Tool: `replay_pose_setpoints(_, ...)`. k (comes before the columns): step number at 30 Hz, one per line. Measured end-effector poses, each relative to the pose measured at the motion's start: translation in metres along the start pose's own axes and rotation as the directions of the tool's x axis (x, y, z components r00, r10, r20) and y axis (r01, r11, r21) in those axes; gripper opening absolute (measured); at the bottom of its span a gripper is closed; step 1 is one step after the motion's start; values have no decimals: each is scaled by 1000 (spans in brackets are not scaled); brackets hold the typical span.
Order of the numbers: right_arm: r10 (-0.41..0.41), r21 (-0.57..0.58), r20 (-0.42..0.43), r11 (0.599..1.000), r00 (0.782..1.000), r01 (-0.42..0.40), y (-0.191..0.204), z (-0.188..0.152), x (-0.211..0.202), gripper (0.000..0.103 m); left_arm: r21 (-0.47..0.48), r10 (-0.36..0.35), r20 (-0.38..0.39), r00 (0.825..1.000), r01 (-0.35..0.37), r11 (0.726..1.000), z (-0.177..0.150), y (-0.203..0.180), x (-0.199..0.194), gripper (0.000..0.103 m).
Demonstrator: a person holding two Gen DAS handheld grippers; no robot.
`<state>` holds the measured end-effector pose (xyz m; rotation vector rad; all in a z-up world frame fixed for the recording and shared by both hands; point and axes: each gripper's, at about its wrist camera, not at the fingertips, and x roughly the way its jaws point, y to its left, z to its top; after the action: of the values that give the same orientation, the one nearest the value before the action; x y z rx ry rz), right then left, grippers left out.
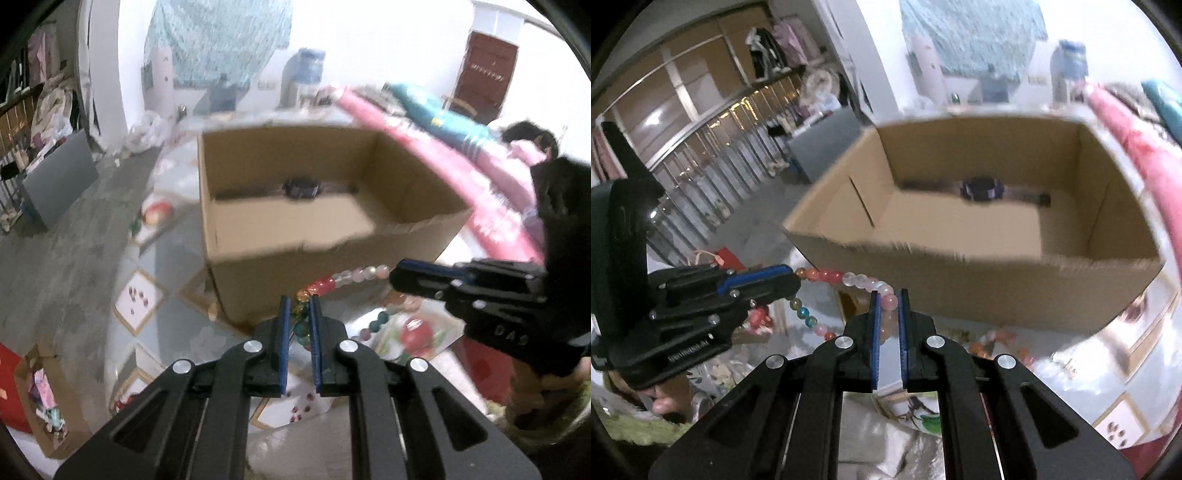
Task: Organize jewelry
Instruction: 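Carry the bracelet with the left gripper into the box and release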
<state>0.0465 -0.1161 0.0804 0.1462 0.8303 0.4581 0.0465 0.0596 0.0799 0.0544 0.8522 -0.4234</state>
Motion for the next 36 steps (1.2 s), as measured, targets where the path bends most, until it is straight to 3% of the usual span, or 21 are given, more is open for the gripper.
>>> replay_pose_setpoints(5,27,-41,100,999,995,-23,8,33,-19,7,44,-45,107,993,40,998,38,-11,-25,9)
replay_pose_setpoints(9,49,-32,104,998,993,-46,-4,67,-9,7,89,-18,155,988,4,996,71,-15,-19,9)
replay_pose_setpoints(15,79,48,-89,996,993,-75,-36,100,55,7,67,36,41,998,-39,997,91,2,37,9)
replay_pose_setpoints(21,92,90,-285,994,954,-69,-48,117,123,7,65,116,-67,991,-112,992,95,20,89,10)
replay_pose_setpoints(24,84,103,-315,993,945,-54,-51,123,139,11,54,157,-70,985,-153,987,93,26,98,10)
replay_pose_setpoints(32,118,157,-226,984,967,-83,-63,118,114,11,59,200,24,979,-201,978,90,28,79,23)
replay_pose_setpoints(34,118,163,-188,983,975,-88,-66,119,100,12,54,203,49,978,-205,977,88,28,72,28)
replay_pose_setpoints(36,120,163,-135,982,984,-97,-68,114,80,16,47,195,73,978,-199,979,86,26,63,39)
